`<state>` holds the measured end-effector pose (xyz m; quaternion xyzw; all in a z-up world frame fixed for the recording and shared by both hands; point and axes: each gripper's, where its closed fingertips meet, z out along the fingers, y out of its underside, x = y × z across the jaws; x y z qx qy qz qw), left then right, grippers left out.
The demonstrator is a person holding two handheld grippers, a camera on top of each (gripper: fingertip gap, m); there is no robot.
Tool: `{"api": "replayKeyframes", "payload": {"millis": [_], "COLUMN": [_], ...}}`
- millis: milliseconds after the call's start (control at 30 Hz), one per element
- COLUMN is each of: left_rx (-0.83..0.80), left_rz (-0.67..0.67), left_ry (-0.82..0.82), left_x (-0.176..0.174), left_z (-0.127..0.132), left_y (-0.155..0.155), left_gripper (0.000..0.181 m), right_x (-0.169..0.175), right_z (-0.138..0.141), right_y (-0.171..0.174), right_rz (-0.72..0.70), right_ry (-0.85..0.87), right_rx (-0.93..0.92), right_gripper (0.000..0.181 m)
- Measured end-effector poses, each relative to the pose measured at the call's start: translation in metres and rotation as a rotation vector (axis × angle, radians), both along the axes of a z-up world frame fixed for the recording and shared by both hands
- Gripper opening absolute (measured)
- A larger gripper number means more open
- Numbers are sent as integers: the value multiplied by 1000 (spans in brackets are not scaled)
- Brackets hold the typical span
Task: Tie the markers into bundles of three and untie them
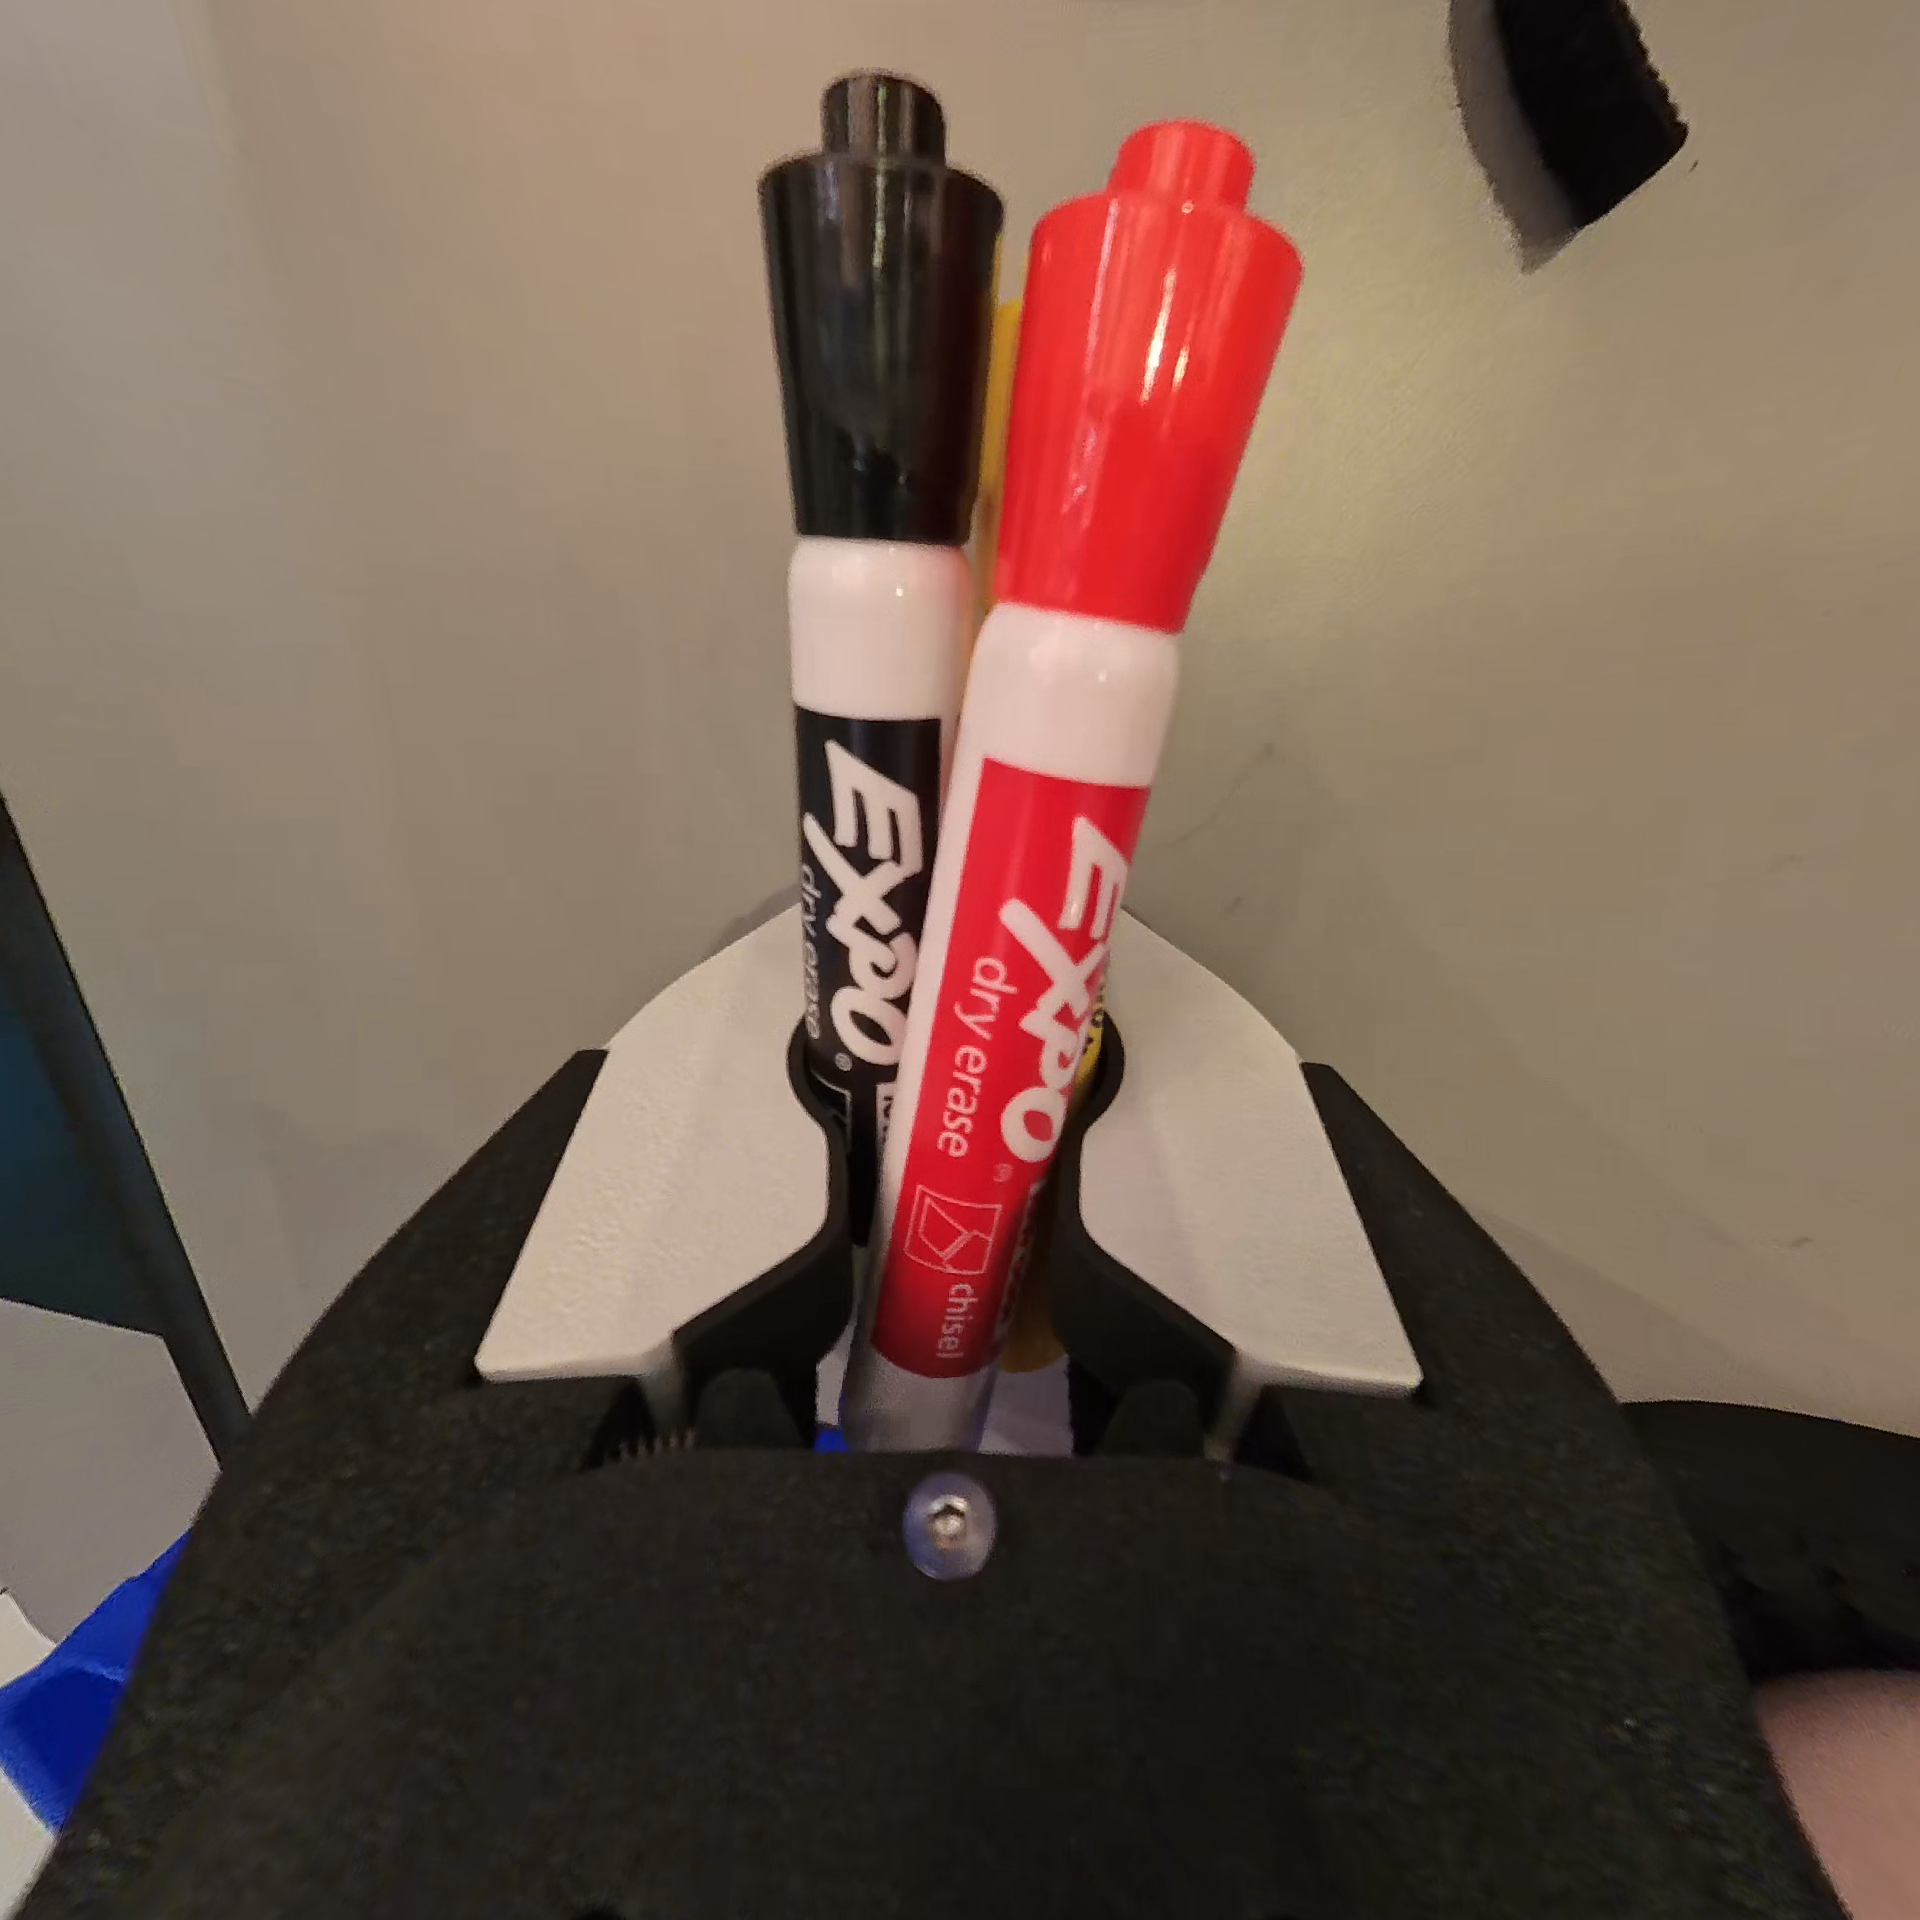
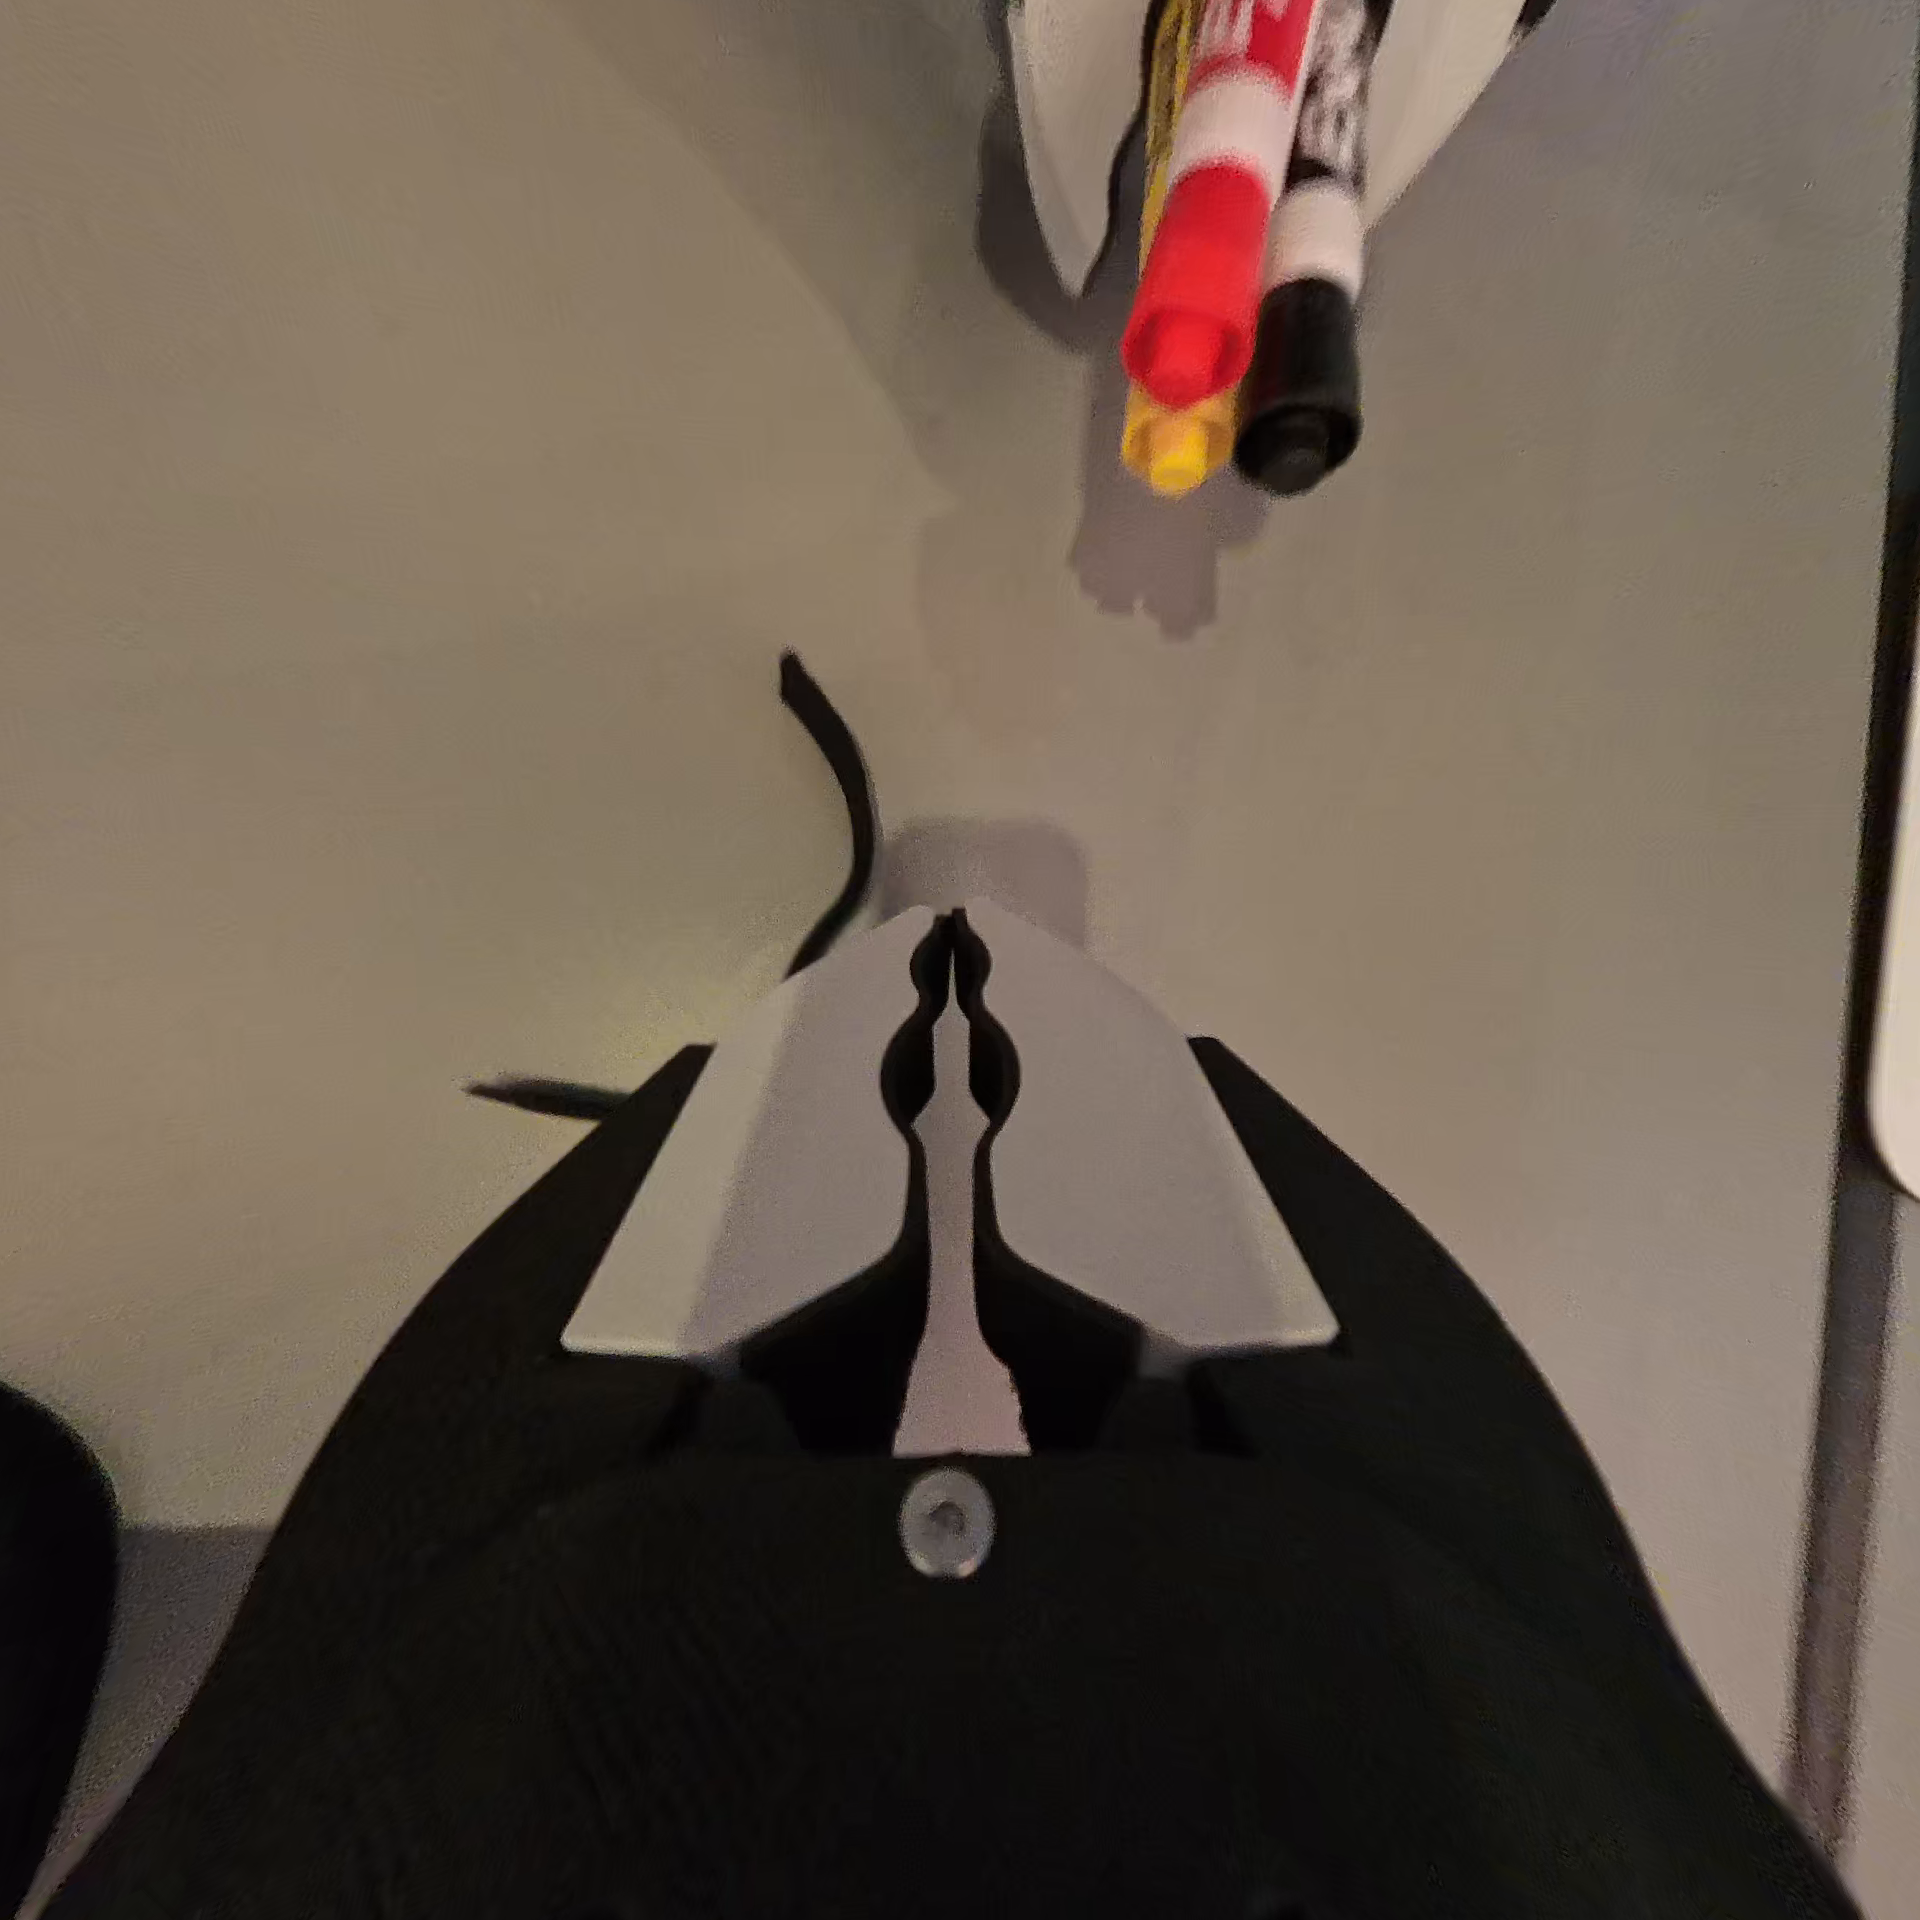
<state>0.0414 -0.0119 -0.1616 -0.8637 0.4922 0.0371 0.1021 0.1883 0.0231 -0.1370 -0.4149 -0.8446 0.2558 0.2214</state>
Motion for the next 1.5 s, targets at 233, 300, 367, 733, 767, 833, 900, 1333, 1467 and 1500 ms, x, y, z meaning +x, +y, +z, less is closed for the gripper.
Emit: {"api": "replayKeyframes", "payload": {"millis": [233,300,367,733,767,833,900,1333,1467,1500], "left_rx": [-4,1,2,16,15,12,11,7,7,10], "left_rz": [-7,-11,-12,3,5,7,9,-39,-122,-144], "left_ry": [0,-7,-12,-36,-40,-39,-32,-29,-66,-79], "left_x": [3,4,5,2,2,1,0,8,28,34], "left_z": [2,3,4,9,9,9,8,6,8,10], "left_y": [-2,-2,-2,-1,-1,-2,-2,-4,-10,-12], "left_gripper": [41,42,42,42,42,42,42,42,42,42], "right_x": [55,63,54,18,16,14,10,27,36,37], "right_z": [-40,-45,-42,-2,-7,-16,-22,-15,44,55], "right_y": [-6,-27,-55,-64,-70,-77,-79,-100,-107,-103], "right_rz": [-99,-85,-30,90,125,180,210,324,324,313], "right_ry": [-324,-343,-287,101,79,39,26,-209,-300,-331], "right_rx": [125,55,11,212,238,275,273,105,-310,-401], "right_gripper": [2,2,2,25,27,26,25,5,4,4]}}
